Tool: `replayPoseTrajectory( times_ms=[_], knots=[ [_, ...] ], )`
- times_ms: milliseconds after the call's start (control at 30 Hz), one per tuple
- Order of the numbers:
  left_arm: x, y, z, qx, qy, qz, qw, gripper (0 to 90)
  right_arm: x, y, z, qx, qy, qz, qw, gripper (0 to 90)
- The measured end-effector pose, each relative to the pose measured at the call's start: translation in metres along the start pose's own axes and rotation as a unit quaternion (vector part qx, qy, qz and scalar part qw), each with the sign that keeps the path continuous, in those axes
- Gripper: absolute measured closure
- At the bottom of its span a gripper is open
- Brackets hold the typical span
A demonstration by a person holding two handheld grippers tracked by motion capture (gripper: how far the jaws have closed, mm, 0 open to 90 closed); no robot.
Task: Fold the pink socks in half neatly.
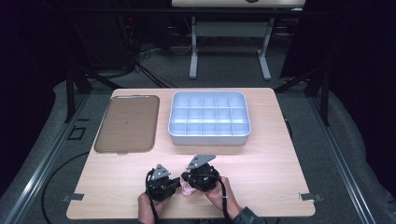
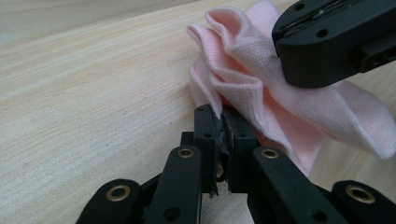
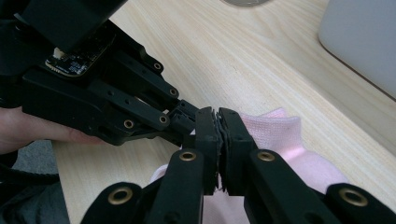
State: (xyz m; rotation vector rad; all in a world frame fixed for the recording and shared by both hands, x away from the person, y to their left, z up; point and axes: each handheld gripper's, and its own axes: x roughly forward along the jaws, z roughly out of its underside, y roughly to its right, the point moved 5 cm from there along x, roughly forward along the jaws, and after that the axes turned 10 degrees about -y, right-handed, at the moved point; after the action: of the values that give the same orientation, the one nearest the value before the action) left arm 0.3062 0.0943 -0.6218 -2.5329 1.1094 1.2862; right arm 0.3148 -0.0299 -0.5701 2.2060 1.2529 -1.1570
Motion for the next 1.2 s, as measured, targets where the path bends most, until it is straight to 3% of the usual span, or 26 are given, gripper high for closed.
replayPoseTrajectory(
  times_ms=[167,300,367,600,767,833,933,1200],
  knots=[
    [0.0,0.0,0.0,0.002,-0.001,0.001,1.0,85.5,0.006,0.0,0.003,0.004,-0.004,-0.007,1.0,86.1],
    [0.0,0.0,0.0,0.0,-0.001,0.0,1.0,85.5,0.007,0.001,0.007,0.005,-0.004,-0.024,0.9997,77.2],
    [0.0,0.0,0.0,0.0,-0.001,0.001,1.0,85.5,0.004,0.002,0.008,0.009,-0.005,-0.032,0.9994,67.5],
    [0.0,0.0,0.0,-0.002,-0.001,0.002,1.0,85.4,-0.017,0.015,0.014,0.02,0.024,-0.049,0.9983,60.5],
    [0.0,0.0,0.0,-0.001,-0.001,0.002,1.0,85.4,-0.028,0.03,0.022,0.043,0.03,-0.024,0.9984,66.1],
    [0.0,0.0,0.0,-0.004,-0.001,0.004,1.0,85.5,-0.02,0.041,0.032,0.06,-0.009,-0.008,0.9981,72.5],
    [0.0,-0.001,0.0,-0.004,-0.001,0.004,1.0,85.4,-0.01,0.043,0.04,0.065,-0.03,-0.011,0.9974,76.9],
    [0.001,-0.001,-0.001,-0.008,-0.001,0.009,0.9999,85.6,0.009,0.037,0.039,0.057,-0.045,-0.023,0.9971,83.2]
  ],
)
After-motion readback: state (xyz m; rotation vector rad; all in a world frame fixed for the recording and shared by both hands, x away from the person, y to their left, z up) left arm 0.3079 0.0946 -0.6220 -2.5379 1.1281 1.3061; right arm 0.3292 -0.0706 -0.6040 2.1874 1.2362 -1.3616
